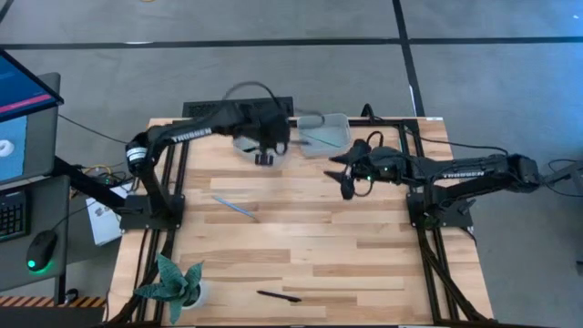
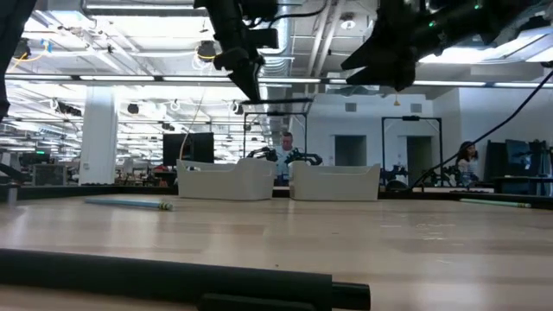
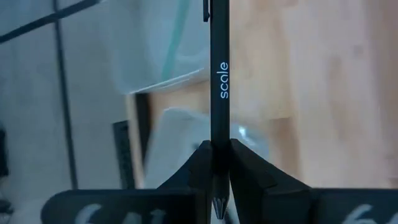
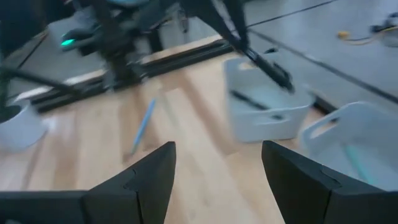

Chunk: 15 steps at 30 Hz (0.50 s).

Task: Sort pens & pencils
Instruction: Put the top black pen into the left gray bin

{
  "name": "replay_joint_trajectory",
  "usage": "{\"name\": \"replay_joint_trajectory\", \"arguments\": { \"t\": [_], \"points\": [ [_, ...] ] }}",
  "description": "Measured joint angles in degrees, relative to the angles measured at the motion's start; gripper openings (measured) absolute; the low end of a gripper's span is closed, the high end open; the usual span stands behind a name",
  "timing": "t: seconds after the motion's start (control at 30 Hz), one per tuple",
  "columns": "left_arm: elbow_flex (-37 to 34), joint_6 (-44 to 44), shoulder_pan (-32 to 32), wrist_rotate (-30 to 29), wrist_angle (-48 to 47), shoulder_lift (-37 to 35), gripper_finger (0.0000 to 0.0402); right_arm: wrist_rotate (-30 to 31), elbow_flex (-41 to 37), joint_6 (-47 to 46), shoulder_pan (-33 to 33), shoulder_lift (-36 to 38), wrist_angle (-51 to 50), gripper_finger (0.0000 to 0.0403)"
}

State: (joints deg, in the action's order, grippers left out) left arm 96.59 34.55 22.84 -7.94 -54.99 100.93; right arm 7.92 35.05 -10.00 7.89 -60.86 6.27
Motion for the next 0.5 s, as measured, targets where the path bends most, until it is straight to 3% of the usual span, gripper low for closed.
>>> {"name": "replay_joint_trajectory", "arguments": {
  "t": [0.2,0.5],
  "points": [
    [1.3,0.4,8.3,4.0,-0.1,-2.7,0.0025,0.1,0.0,-0.7,7.9,0.0,4.0,0.0260],
    [1.3,1.6,17.4,5.1,-1.5,-3.9,0.0026,0.1,0.0,-5.0,16.5,0.0,15.4,0.0260]
  ]
}}
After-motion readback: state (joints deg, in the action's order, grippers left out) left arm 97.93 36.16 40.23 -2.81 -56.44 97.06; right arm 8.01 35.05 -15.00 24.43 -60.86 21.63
